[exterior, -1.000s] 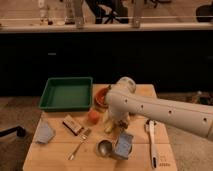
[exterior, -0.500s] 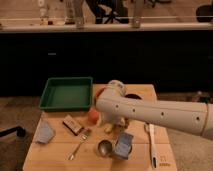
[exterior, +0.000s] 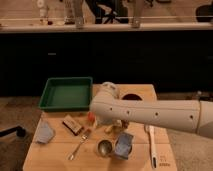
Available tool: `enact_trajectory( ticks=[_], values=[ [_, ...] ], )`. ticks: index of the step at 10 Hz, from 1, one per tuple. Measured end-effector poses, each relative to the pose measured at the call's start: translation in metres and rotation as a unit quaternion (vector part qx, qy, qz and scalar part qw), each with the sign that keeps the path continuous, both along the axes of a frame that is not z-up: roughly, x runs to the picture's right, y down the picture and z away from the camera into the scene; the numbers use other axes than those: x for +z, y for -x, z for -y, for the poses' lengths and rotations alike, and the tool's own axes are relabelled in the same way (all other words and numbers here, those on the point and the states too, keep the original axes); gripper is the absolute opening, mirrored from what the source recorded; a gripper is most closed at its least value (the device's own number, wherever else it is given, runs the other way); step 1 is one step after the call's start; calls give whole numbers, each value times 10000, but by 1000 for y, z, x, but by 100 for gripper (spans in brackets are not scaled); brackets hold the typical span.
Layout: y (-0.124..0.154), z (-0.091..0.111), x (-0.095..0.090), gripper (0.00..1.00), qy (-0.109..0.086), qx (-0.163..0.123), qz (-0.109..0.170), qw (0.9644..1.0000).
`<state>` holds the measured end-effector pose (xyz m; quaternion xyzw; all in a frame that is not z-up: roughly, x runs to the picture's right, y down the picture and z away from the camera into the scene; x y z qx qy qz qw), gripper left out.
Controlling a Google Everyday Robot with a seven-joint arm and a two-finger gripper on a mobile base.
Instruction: Place eraser in purple bowl
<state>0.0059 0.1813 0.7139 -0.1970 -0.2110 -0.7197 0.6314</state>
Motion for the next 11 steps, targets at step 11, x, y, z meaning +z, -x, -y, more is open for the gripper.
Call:
enact_trajectory(
  ticks=[11],
  values=[
    [30,-19,-18,80,-16,-479,241,9986]
  ],
)
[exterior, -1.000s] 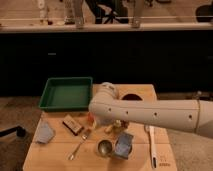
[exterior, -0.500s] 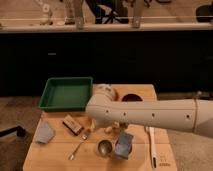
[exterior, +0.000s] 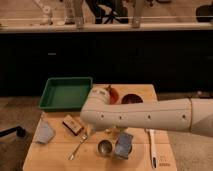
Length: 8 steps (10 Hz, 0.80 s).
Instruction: Place eraser in purple bowl
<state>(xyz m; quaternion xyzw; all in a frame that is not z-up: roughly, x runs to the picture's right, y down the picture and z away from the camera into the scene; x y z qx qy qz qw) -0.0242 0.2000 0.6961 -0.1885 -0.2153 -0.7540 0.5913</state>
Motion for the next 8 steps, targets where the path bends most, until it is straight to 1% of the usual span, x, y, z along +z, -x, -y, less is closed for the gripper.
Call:
enact_trajectory(
  ticks=[4,6,7,8],
  values=[
    [20,-4,-2,80,58,-229,2,9997],
    [31,4,4,80,125,-284,-12,9995],
    [39,8,8,80,168,-352,-10,9992],
    [52,15,15,80,232,-473,7,9986]
  ],
)
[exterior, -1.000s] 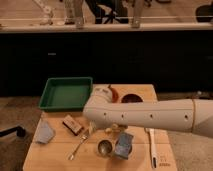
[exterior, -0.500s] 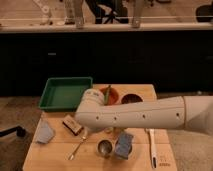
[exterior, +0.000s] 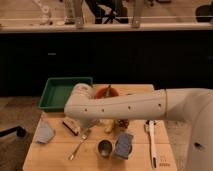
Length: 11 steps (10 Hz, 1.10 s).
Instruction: Place eraser in purple bowl
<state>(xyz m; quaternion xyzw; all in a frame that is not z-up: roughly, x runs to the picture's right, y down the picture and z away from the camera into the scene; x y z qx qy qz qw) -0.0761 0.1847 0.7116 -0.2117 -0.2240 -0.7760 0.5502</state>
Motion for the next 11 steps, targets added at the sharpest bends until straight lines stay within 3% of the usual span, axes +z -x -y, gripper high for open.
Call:
enact_trajectory(
  ticks=[3,5,8,11],
  values=[
    [29,10,17,80,154,-420,63,9990],
    [44,12,26,80,275,-799,223,9962],
    [59,9,36,80,492,-1342,671,9875],
    [61,6,48,80,754,-1629,1277,9754]
  ],
)
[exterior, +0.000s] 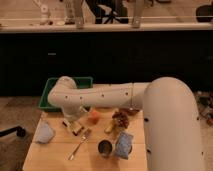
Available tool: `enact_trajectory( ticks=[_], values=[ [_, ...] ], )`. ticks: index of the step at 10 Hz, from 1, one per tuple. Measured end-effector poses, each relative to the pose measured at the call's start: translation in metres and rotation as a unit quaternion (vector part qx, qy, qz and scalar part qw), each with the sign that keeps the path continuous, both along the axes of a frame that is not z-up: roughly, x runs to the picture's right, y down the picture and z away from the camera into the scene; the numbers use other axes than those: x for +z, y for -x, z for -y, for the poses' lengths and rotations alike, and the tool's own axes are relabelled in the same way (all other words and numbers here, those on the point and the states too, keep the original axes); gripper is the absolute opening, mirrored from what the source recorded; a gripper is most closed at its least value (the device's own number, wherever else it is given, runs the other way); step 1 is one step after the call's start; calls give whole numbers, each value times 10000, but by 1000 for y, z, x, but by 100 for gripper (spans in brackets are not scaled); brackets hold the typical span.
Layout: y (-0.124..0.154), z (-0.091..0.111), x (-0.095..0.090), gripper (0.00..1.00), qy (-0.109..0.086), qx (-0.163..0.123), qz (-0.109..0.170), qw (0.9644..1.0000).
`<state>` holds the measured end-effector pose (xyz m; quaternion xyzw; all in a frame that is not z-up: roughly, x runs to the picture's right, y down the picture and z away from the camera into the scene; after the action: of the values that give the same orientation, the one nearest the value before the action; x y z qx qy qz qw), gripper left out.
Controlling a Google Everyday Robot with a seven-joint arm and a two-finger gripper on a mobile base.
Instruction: Place eraser in purple bowl
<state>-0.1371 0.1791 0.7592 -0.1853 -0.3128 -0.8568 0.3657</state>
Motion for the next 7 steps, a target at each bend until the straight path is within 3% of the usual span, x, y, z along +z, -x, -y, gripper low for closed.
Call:
enact_trajectory(
  ticks=[3,5,7],
  values=[
    [-3,-3,12,80,174,34,480,9987],
    [-7,-4,21,80,37,387,523,9979],
    [-9,-6,28,80,-116,719,395,9966]
  ],
)
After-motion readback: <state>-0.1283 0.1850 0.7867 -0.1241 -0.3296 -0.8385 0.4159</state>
